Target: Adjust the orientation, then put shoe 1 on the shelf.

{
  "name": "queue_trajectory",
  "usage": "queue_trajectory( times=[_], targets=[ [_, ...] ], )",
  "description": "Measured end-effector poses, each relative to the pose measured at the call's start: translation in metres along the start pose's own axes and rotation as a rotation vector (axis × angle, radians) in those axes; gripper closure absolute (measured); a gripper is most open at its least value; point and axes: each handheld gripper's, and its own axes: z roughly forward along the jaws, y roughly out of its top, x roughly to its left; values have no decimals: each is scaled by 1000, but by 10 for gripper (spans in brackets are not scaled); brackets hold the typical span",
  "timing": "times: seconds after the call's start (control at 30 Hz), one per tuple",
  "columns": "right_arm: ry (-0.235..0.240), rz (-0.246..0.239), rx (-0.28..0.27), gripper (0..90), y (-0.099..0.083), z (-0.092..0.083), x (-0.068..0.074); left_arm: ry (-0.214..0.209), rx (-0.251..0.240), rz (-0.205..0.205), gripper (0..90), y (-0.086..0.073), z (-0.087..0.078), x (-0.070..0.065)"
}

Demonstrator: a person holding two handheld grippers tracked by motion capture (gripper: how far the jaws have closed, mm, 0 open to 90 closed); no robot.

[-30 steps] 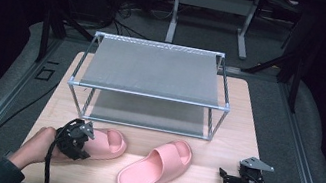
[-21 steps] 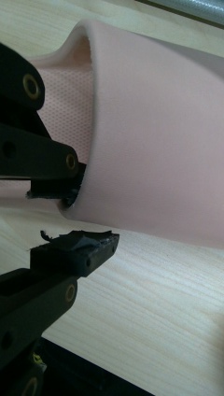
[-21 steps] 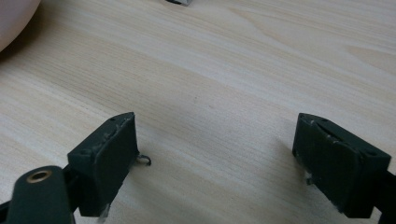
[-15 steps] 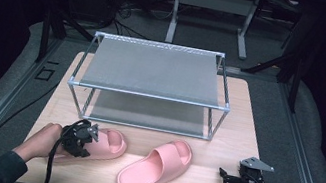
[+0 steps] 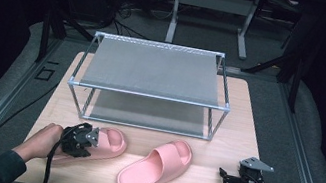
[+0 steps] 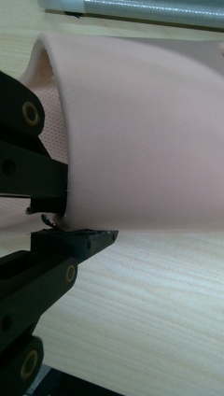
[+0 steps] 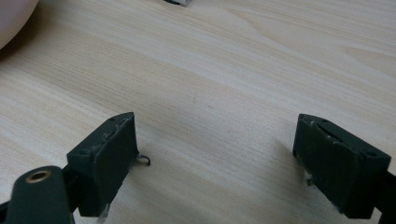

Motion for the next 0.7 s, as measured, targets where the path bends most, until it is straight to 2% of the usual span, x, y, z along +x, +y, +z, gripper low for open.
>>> queue_trajectory(
  times=[0.07, 0.17, 0.23, 0.4, 0.7],
  targets=[
    [-6, 1, 1, 131, 0, 0, 0, 2, -5, 8, 831, 0, -3, 0],
    [-2, 8, 4, 128, 0, 0, 0, 16, -27, 17, 830, 2, -15, 1],
    [-2, 9, 4, 128, 0, 0, 0, 11, -39, 21, 830, 4, -23, 1],
    [5, 9, 6, 129, 0, 0, -1, 14, -26, 58, 829, 11, -35, 1],
    [-6, 6, 9, 126, 1, 0, -1, 9, 10, 117, 826, 17, -41, 4]
  ],
)
